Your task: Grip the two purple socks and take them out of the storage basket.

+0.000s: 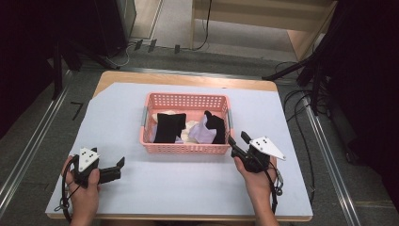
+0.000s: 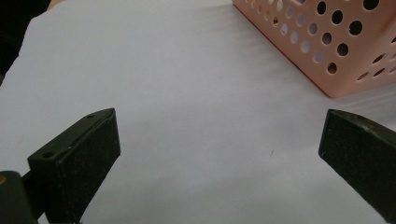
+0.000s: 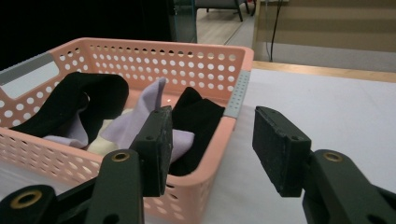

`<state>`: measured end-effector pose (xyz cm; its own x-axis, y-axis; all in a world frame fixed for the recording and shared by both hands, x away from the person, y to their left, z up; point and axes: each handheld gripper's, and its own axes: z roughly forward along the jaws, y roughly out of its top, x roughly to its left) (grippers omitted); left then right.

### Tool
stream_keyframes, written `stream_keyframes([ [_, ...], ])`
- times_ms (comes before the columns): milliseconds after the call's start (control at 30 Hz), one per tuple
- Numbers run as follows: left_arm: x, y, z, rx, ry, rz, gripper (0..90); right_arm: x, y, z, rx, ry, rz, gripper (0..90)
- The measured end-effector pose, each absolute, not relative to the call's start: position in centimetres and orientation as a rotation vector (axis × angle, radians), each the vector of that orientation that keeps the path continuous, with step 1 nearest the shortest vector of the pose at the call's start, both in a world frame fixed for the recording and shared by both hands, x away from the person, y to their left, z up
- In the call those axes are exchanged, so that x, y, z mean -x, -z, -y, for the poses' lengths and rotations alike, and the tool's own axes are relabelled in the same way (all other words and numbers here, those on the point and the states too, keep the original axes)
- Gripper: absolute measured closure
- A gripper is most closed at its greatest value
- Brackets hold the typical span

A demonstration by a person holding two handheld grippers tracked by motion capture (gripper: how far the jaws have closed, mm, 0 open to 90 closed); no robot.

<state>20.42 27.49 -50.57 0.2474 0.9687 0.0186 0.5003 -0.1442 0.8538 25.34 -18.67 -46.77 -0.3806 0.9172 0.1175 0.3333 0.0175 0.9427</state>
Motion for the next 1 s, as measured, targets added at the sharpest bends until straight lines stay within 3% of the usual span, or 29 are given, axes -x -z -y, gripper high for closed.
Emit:
stream_keyframes([
  [733,-20.5,50.6,-27.5,-1.768,-0.775,-1.359,0.0,-27.9,46.1,14.6,-1.265,-1.359,-1.843,48.8],
  [1000,-20.5,50.6,-27.5,-1.769,-0.771,-1.359,0.0,-29.6,45.8,13.2,-1.284,-1.343,-1.899,54.2],
])
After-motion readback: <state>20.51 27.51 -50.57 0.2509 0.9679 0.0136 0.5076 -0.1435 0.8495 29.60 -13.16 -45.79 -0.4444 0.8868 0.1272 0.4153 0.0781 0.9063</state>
